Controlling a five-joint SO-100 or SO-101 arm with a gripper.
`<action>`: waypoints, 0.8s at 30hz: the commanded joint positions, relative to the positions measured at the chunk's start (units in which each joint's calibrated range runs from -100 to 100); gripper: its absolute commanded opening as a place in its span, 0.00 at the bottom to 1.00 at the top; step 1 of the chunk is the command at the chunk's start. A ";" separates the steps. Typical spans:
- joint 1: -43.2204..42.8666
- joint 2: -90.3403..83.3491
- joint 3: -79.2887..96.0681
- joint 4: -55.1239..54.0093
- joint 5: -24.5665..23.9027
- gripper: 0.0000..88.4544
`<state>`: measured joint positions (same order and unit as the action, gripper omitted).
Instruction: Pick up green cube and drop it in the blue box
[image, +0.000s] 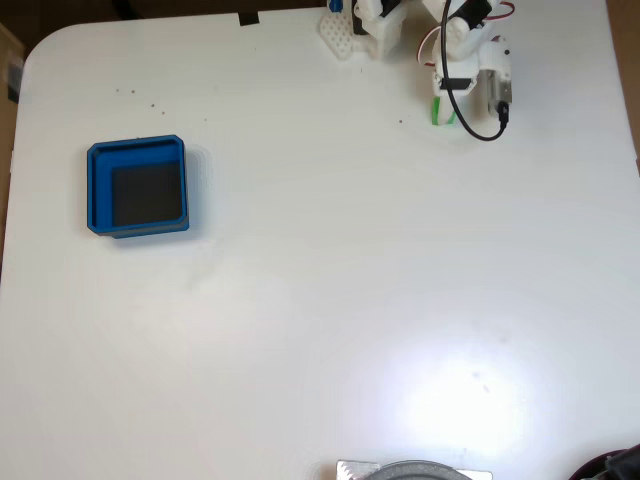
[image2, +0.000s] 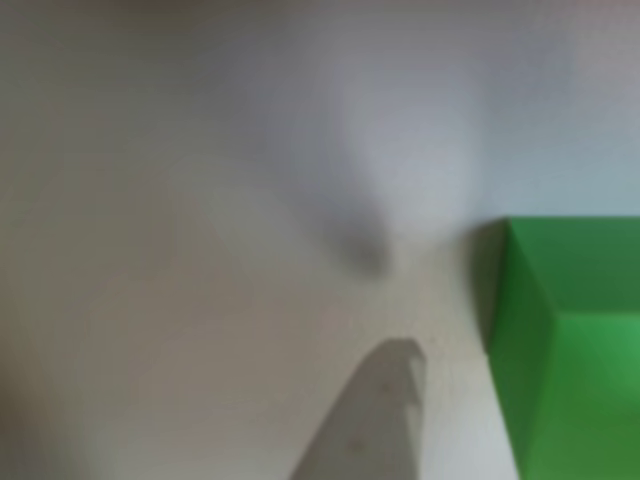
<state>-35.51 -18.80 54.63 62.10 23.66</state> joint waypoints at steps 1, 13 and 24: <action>0.40 -0.27 -2.84 -0.83 0.29 0.14; 0.40 -0.52 -2.93 -0.83 0.29 0.02; 0.55 -0.85 -3.64 -0.75 -0.15 0.02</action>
<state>-35.51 -18.80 54.54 62.10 23.66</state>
